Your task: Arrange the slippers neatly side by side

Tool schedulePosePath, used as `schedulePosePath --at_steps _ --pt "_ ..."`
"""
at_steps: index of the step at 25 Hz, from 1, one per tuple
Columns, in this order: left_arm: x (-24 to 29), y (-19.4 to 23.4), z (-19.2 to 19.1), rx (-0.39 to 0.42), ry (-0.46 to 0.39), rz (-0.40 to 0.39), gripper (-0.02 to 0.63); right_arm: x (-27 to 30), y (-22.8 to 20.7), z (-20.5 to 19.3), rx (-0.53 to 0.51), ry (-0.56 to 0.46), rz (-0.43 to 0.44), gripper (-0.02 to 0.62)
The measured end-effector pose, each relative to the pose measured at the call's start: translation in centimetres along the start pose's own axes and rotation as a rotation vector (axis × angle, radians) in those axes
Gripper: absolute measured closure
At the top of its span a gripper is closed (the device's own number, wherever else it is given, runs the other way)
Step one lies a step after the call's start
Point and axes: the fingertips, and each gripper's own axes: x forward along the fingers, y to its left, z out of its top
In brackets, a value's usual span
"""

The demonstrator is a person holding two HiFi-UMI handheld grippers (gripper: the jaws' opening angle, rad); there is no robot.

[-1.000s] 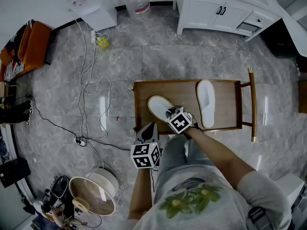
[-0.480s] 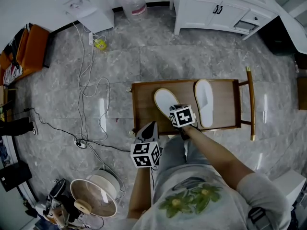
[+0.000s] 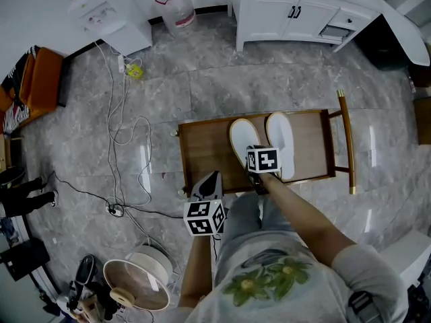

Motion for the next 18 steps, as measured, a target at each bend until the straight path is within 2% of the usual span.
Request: schedulePosePath --at_steps 9,15,18 --pt "0.8 -1.1 0.0 0.028 0.022 -0.017 0.591 -0.5 -3.2 0.1 0.176 -0.039 -0.05 0.561" --pt "1.0 -1.8 0.1 0.043 0.031 -0.028 0.591 0.0 -3.8 -0.3 0.277 -0.035 -0.033 0.561" --pt "1.1 -2.0 0.0 0.046 0.036 -0.03 0.591 0.2 -3.8 -0.3 0.293 -0.04 -0.027 0.558"
